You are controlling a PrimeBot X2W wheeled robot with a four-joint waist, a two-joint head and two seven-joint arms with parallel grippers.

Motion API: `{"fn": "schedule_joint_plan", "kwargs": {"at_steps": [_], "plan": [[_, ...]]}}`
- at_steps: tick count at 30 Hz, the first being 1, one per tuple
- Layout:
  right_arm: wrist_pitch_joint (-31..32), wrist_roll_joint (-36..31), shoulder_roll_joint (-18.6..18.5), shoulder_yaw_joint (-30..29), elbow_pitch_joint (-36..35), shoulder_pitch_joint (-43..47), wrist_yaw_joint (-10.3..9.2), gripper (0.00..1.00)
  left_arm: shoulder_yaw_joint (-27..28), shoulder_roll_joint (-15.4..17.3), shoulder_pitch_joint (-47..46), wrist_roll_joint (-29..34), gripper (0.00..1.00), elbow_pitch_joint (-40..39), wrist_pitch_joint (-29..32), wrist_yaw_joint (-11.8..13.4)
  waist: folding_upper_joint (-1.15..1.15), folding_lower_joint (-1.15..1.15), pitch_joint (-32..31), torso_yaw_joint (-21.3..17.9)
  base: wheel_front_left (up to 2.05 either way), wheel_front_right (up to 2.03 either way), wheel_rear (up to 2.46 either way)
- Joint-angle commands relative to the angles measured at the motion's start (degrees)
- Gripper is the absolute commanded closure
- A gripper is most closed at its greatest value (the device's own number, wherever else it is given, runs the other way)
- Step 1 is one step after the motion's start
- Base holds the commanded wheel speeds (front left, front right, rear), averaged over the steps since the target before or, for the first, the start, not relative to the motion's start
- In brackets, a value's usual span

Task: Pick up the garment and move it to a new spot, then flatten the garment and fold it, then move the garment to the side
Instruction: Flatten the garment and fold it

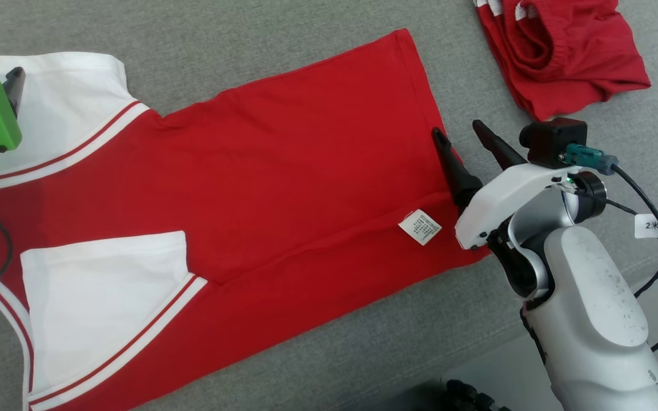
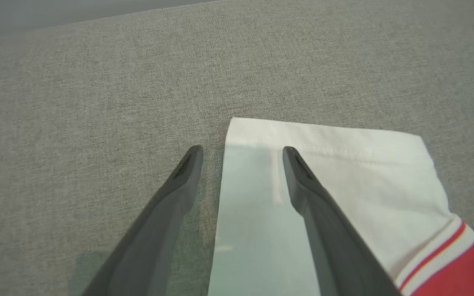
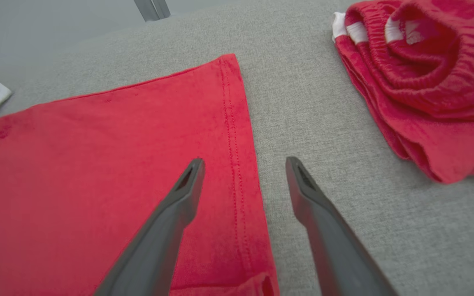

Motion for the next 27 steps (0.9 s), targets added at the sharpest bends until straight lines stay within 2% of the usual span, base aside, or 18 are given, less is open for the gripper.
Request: {"fn": "schedule_joint_plan", "kwargs": {"at_steps": [1,8,10,11,12,13,14,22,27], "plan": [[-0.6,0.5,-0.1,0.3,0.3,-0.9,-0.01,0.00,0.3,1.1,0.5,-0.4,0.00,0.0,0.2,0.4,0.00,0.00,1.0,-1.1,0.00,0.00,0.00],[-1.4,1.2,-0.1,1.3,1.3,-2.0,-0.01,0.00,0.7,2.3,2.0,-1.0,0.00,0.1,1.2,1.3,0.00,0.00,1.4,-1.1,0.00,0.00,0.00],[-1.5,1.3,-0.1,1.6,1.4,-2.3,-0.01,0.00,0.7,2.4,2.2,-1.1,0.26,-0.1,1.6,1.5,0.00,0.00,1.6,-1.1,0.00,0.00,0.00],[-1.6,1.4,-0.1,1.8,1.4,-2.5,-0.01,0.00,0.8,2.3,2.4,-1.3,0.53,-0.2,1.7,1.5,0.00,0.00,1.7,-1.1,0.00,0.00,0.00],[-1.7,1.5,-0.1,1.9,1.3,-2.8,-0.01,0.00,0.7,2.3,2.5,-1.4,0.62,-0.3,1.8,1.5,0.00,0.00,1.8,-1.1,0.00,0.00,0.00],[-1.7,1.7,-0.1,2.0,1.2,-3.2,-0.01,0.00,0.7,2.2,2.6,-1.4,0.91,-0.5,1.8,1.5,0.00,0.00,1.9,-1.1,0.00,0.00,0.00],[-1.8,1.8,-0.1,2.1,1.2,-3.4,-0.01,0.00,0.7,2.1,2.7,-1.7,1.00,-0.8,1.7,1.5,0.00,0.00,2.0,-1.0,0.00,0.00,0.00],[-0.9,0.6,-0.1,1.7,3.2,-6.4,-0.01,0.00,0.7,0.8,1.7,-2.0,1.00,-2.7,-0.8,0.6,0.00,0.00,1.4,0.7,0.00,0.00,0.00],[1.9,-3.7,-0.7,-1.1,7.8,-11.8,-0.01,0.00,-0.4,-1.4,0.3,-2.4,1.00,-4.4,-2.8,-1.2,0.00,0.00,-0.3,4.6,0.00,0.00,0.00]]}}
